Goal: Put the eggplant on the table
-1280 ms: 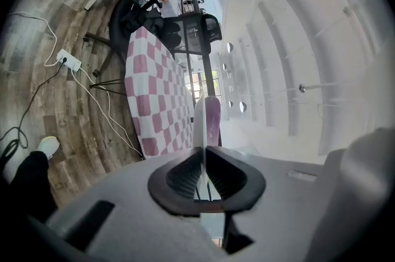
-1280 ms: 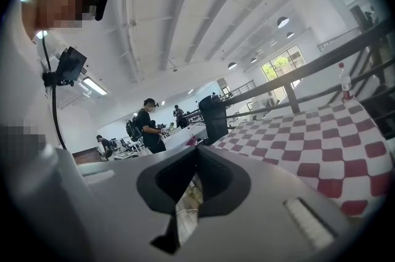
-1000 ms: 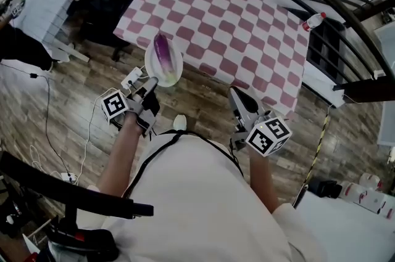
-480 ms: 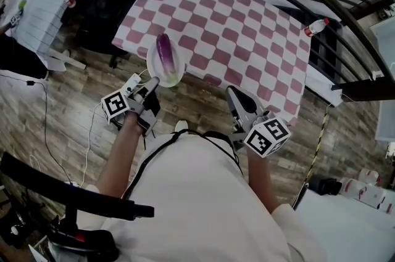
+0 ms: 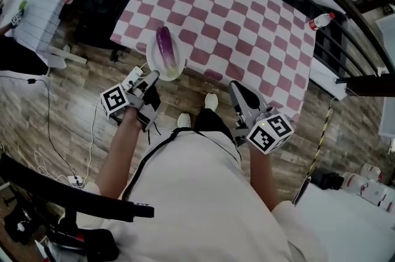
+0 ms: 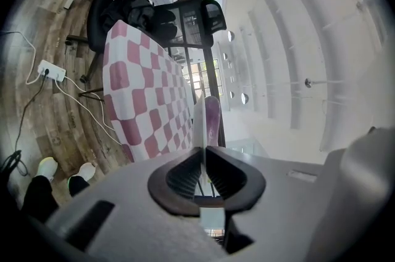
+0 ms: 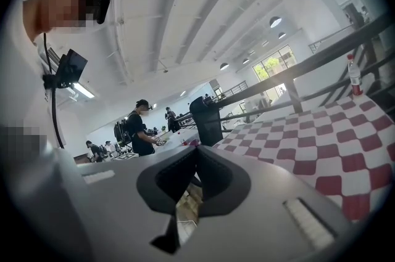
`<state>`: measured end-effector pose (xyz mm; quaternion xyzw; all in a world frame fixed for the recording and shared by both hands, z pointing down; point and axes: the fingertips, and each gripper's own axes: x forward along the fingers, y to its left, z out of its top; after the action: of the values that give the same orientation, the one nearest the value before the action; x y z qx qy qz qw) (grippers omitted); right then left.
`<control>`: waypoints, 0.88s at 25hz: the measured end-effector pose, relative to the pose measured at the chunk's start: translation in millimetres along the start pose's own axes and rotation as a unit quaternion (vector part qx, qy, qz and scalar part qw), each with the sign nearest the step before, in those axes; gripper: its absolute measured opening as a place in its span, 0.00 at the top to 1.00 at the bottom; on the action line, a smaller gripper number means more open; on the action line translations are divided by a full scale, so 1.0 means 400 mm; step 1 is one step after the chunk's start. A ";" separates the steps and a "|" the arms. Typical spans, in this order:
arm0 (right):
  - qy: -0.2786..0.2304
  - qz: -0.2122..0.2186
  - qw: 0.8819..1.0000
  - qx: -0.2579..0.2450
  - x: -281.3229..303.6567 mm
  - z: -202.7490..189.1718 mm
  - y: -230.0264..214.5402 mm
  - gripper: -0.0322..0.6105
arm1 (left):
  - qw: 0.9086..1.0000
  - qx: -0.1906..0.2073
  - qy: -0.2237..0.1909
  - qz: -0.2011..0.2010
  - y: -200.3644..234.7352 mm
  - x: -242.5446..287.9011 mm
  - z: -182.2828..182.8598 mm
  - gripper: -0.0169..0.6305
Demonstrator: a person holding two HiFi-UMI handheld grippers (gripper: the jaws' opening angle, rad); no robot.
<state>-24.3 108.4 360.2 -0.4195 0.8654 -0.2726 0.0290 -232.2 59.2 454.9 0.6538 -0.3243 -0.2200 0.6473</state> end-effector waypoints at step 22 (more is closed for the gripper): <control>0.034 0.077 0.996 -0.027 0.174 0.246 -0.333 0.94 | 0.998 -0.004 -0.059 -0.003 -0.074 0.377 0.070 0.92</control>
<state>52.6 -53.9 355.1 -0.3424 0.9026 -0.2605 0.0092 -143.2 -68.9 443.6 0.6384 -0.3592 -0.2618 0.6284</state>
